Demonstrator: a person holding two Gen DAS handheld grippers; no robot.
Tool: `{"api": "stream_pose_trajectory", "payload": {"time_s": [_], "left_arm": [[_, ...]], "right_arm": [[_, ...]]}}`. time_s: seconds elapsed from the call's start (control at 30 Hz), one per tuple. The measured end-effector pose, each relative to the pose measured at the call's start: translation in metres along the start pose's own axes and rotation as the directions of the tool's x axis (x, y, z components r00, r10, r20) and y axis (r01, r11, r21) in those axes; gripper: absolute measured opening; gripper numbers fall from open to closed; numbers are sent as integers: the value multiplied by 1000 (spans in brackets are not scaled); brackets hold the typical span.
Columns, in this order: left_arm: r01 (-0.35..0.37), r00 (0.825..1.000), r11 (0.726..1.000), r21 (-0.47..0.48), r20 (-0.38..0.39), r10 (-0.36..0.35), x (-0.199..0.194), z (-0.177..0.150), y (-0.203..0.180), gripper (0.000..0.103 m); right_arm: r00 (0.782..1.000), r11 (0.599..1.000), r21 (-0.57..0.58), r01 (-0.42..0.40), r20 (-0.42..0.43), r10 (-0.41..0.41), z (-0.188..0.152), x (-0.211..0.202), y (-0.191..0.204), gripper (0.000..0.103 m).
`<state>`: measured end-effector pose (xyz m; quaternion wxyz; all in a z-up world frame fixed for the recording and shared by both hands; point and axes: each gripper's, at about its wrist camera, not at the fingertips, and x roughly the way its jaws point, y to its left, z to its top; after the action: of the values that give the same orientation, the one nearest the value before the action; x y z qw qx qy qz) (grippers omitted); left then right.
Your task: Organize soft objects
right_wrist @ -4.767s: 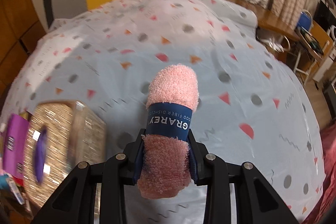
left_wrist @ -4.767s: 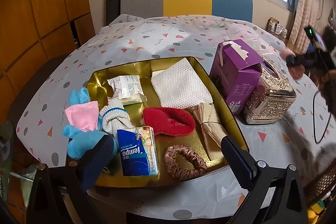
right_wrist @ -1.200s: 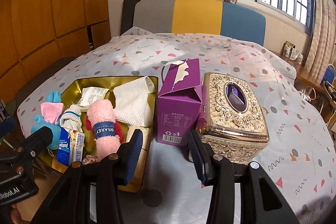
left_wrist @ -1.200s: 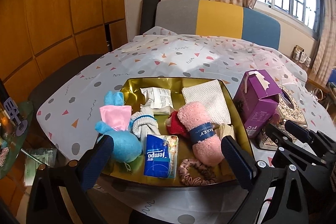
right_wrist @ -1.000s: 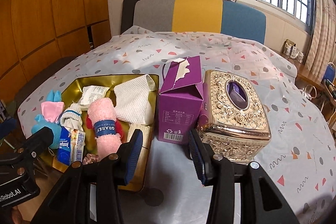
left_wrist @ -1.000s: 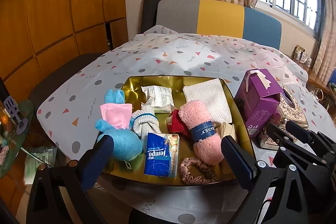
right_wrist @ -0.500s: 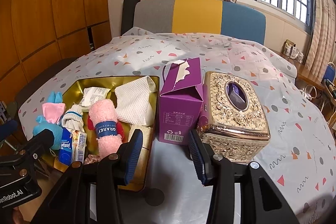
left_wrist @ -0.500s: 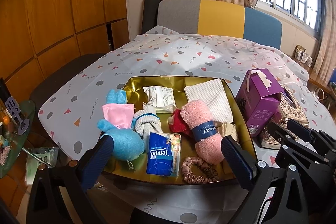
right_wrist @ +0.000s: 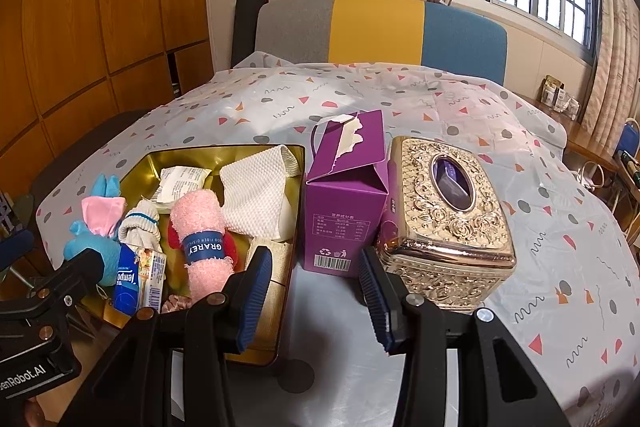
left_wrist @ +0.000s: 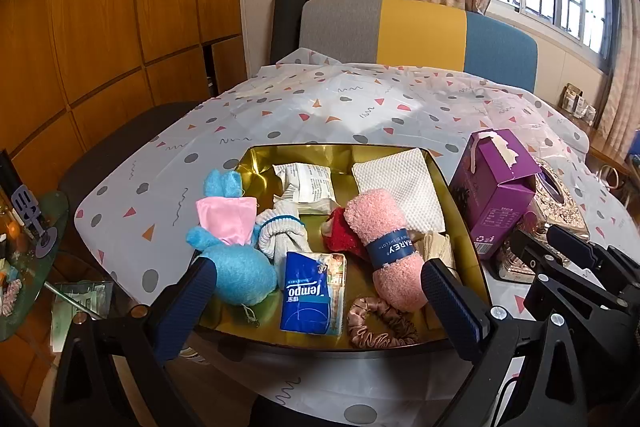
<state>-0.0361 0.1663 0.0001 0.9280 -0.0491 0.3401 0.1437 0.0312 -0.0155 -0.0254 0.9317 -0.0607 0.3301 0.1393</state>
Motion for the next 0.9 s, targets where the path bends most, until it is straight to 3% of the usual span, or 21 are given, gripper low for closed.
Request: {"api": "stream_pose_trajectory", "payload": {"time_s": [0.9], "left_arm": [[-4, 1000, 1000, -1, -6, 4, 0, -2, 3, 103]], "right_arm": [[1000, 1000, -1, -10, -7, 10, -1, 1, 0, 45]]}}
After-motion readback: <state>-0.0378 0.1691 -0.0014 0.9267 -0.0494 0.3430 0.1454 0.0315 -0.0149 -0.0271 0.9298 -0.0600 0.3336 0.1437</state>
